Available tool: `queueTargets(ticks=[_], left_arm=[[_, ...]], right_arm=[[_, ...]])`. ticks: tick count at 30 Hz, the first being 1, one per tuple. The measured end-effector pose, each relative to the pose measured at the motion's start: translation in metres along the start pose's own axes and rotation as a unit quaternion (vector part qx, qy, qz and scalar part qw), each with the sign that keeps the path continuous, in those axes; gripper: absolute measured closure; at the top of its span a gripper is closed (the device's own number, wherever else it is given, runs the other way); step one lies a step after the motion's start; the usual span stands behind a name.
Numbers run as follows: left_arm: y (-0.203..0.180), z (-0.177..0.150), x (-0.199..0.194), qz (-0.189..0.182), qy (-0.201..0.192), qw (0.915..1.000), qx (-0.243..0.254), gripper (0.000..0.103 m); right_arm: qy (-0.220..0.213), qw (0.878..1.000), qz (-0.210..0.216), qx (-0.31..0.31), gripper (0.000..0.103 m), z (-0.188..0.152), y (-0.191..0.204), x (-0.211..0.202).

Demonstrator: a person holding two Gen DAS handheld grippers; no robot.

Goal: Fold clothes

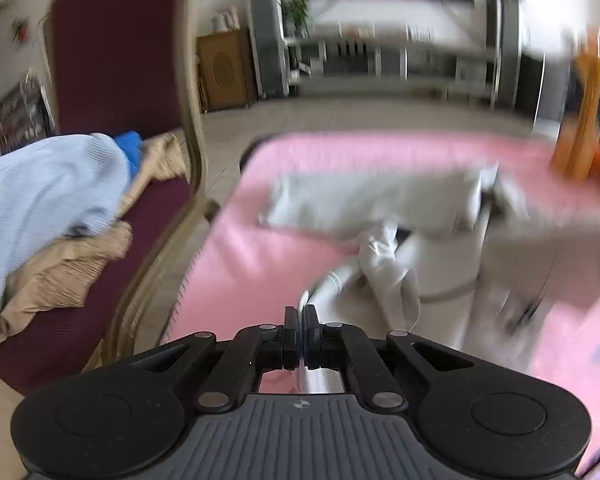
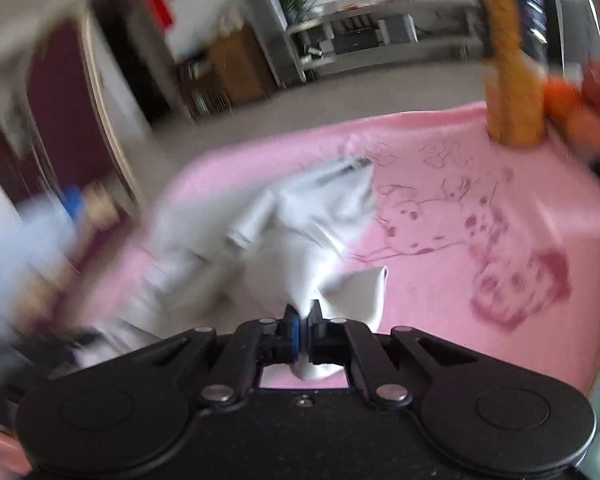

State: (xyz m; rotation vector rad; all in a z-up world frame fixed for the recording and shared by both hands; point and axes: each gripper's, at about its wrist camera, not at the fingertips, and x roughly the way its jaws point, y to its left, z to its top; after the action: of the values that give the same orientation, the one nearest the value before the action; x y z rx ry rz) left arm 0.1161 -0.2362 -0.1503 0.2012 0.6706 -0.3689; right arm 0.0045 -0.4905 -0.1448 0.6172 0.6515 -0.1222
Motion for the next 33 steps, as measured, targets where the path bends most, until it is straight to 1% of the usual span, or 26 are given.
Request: queueTargets(ticks=[2, 4, 5, 7, 9, 11, 12, 14, 16, 17, 18, 19, 20, 21, 22, 23, 24, 25, 27, 29, 31, 33], left_arm=[[0.016, 0.014, -0.022, -0.016, -0.017, 0.9994, -0.024, 0.102], [0.030, 0.028, -0.041, -0.027, -0.033, 0.9982, -0.041, 0.102], [0.037, 0.035, -0.051, -0.033, -0.040, 0.9974, -0.050, 0.102], [0.048, 0.049, -0.059, -0.047, -0.041, 0.9957, -0.067, 0.102], [0.050, 0.059, -0.054, -0.049, -0.036, 0.9959, -0.067, 0.102], [0.049, 0.067, -0.044, -0.044, -0.028, 0.9969, -0.059, 0.102], [0.045, 0.065, -0.034, -0.041, -0.018, 0.9977, -0.051, 0.102], [0.037, 0.057, -0.009, -0.033, 0.012, 0.9986, -0.040, 0.101], [0.032, 0.041, 0.020, -0.011, 0.048, 0.9982, -0.034, 0.100], [0.031, 0.031, 0.035, 0.005, 0.068, 0.9971, -0.035, 0.098], [0.032, 0.022, 0.049, 0.029, 0.089, 0.9949, -0.037, 0.092], [0.033, 0.014, 0.058, 0.053, 0.106, 0.9921, -0.040, 0.092], [0.036, 0.009, 0.060, 0.072, 0.117, 0.9895, -0.046, 0.092], [0.041, 0.008, 0.056, 0.080, 0.118, 0.9881, -0.058, 0.092], [0.046, 0.007, 0.050, 0.087, 0.115, 0.9871, -0.070, 0.087], [0.052, 0.007, 0.040, 0.086, 0.101, 0.9877, -0.083, 0.083], [0.056, 0.005, 0.027, 0.083, 0.087, 0.9883, -0.094, 0.073], [0.059, 0.002, 0.014, 0.077, 0.074, 0.9886, -0.106, 0.071], [0.063, -0.011, -0.006, 0.043, 0.070, 0.9883, -0.128, 0.071], [0.056, -0.030, -0.012, -0.015, 0.101, 0.9827, -0.155, 0.072], [0.049, -0.049, -0.017, -0.071, 0.132, 0.9720, -0.181, 0.074], [0.043, -0.061, -0.005, -0.098, 0.171, 0.9569, -0.213, 0.077]], right_arm=[[-0.011, 0.998, 0.043, 0.054, 0.099, 0.004, -0.007, -0.027], [-0.022, 0.991, 0.084, 0.106, 0.099, 0.008, -0.014, -0.054], [-0.028, 0.987, 0.096, 0.123, 0.099, 0.010, -0.017, -0.065], [-0.039, 0.980, 0.114, 0.158, 0.100, 0.014, -0.026, -0.081], [-0.049, 0.971, 0.123, 0.196, 0.099, 0.020, -0.041, -0.087], [-0.065, 0.968, 0.107, 0.215, 0.099, 0.025, -0.058, -0.085], [-0.068, 0.969, 0.095, 0.219, 0.099, 0.027, -0.067, -0.078], [-0.073, 0.969, 0.069, 0.224, 0.099, 0.030, -0.085, -0.064], [-0.074, 0.970, 0.034, 0.230, 0.098, 0.023, -0.107, -0.045], [-0.062, 0.969, 0.014, 0.239, 0.094, 0.018, -0.119, -0.034], [-0.039, 0.964, -0.015, 0.264, 0.092, 0.012, -0.132, -0.024], [-0.013, 0.956, -0.044, 0.290, 0.090, 0.009, -0.142, -0.016], [-0.001, 0.955, -0.058, 0.291, 0.085, 0.010, -0.147, -0.014], [-0.006, 0.958, -0.070, 0.279, 0.080, 0.013, -0.147, -0.016], [-0.024, 0.962, -0.081, 0.260, 0.063, 0.014, -0.144, -0.023], [-0.036, 0.965, -0.085, 0.247, 0.051, 0.013, -0.140, -0.029], [-0.047, 0.967, -0.087, 0.234, 0.049, 0.012, -0.137, -0.034], [-0.050, 0.968, -0.082, 0.230, 0.049, 0.009, -0.134, -0.038], [-0.050, 0.969, -0.062, 0.236, 0.049, 0.000, -0.130, -0.041], [-0.052, 0.970, -0.041, 0.234, 0.049, -0.010, -0.123, -0.044], [-0.053, 0.974, -0.021, 0.220, 0.049, -0.020, -0.113, -0.045], [-0.047, 0.977, -0.003, 0.207, 0.049, -0.028, -0.103, -0.039]])
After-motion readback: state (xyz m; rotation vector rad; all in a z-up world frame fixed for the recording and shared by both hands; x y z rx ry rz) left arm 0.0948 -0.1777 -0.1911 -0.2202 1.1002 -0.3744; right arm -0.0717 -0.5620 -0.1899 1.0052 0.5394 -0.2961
